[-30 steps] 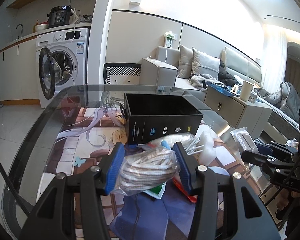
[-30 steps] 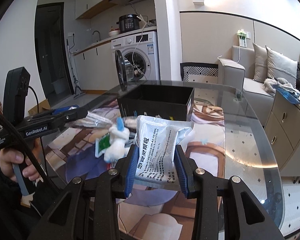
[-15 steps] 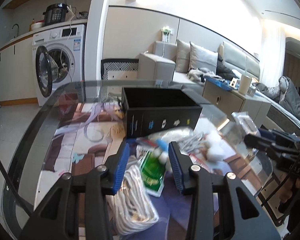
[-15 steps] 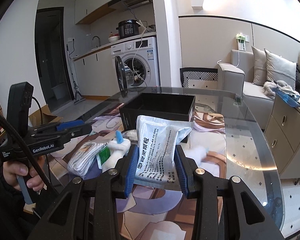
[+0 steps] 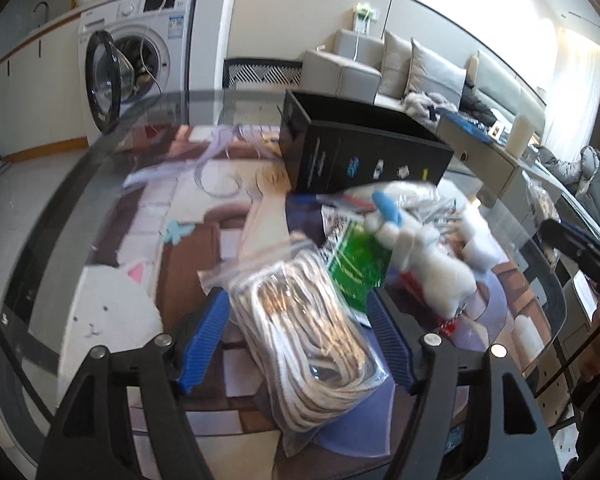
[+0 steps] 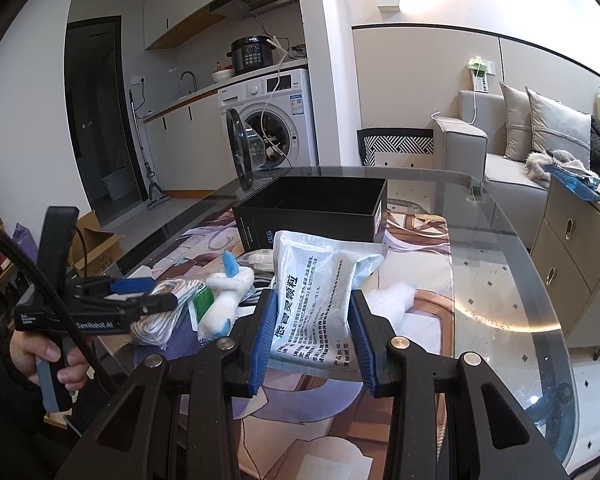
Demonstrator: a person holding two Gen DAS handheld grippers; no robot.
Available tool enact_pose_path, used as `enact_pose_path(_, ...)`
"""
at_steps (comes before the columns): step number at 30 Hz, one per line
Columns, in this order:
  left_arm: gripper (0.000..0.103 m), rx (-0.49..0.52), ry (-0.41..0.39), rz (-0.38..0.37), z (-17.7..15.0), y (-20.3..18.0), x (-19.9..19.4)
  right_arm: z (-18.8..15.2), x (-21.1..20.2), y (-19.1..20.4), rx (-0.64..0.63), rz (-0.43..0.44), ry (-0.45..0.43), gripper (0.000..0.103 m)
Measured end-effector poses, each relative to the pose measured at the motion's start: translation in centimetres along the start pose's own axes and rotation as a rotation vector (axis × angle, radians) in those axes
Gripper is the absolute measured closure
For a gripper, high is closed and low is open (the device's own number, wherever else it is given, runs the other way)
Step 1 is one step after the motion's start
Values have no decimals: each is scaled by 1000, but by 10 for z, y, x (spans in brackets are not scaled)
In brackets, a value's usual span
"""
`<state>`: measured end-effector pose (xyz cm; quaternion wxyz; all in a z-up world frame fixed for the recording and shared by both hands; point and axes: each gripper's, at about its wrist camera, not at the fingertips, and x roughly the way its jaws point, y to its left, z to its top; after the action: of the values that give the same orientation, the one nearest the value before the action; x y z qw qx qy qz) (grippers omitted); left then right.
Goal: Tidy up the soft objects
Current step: 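Lift the cable bag with the left tool while the right tool lifts the sachet toward the black box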
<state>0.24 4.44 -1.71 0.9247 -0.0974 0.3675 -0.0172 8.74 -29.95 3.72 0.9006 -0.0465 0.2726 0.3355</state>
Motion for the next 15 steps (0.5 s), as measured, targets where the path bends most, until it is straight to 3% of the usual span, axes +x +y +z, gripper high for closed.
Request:
enact_pose_path(3,34,37,22,27,-4,-6,6,-1,1,-1,-1,1,6,66)
enact_pose_path(7,59,55,16,34,-6,-10,4,-1,2,-1,-3,2,6,66)
enact_pose_path(9,66,61,0,29,-6,-11,0,0,2,-1,-5,3,2,66)
enact_pose_path(15,68,49,-38,19,-3,-8,-11,1,0,3,-9,14,-18,66)
